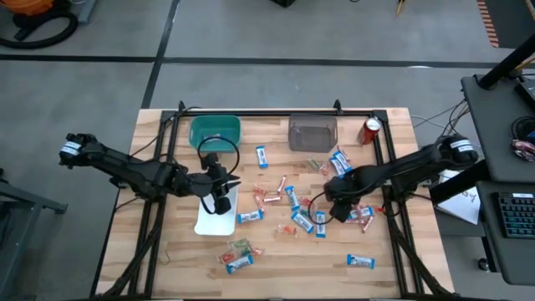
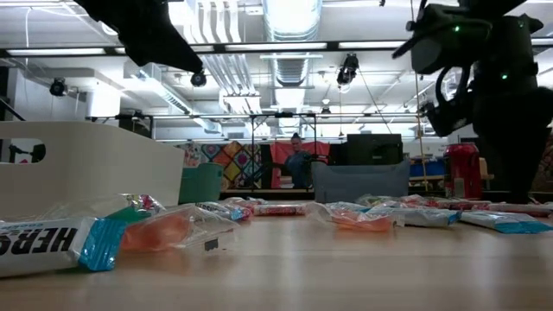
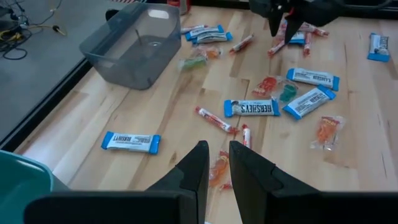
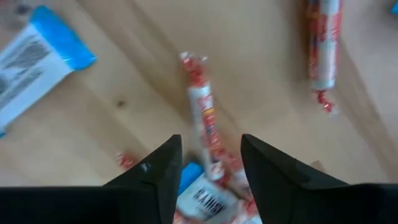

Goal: Sort candy
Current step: Put the transparent candy rolls into the black bin

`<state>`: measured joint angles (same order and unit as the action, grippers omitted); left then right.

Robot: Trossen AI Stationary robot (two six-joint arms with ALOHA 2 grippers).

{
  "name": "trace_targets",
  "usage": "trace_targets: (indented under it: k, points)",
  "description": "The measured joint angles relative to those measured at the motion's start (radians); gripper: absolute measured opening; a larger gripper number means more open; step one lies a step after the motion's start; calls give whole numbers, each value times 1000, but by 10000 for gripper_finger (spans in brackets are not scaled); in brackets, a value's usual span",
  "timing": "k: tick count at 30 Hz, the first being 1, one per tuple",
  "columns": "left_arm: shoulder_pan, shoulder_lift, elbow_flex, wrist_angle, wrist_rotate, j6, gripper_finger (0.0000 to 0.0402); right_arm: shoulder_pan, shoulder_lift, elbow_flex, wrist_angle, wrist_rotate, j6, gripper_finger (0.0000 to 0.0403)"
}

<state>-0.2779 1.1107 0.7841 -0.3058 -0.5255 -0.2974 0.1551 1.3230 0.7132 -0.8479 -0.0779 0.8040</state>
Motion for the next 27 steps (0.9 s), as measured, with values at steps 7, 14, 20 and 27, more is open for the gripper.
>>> trace_targets:
  k: [7,14,20,27]
  points:
    - [0,0,0,0,0,0,48,0,60,0,66,25,-76,153]
    - [0,0,-1,0,-13,0,48,0,99,0,138,27,-116,111]
    - [0,0,-1,0,-15,0,48,0,98,1,139,29,-115,41]
    - [0,0,-1,10,-15,0,48,0,95,2,153,28,-111,14]
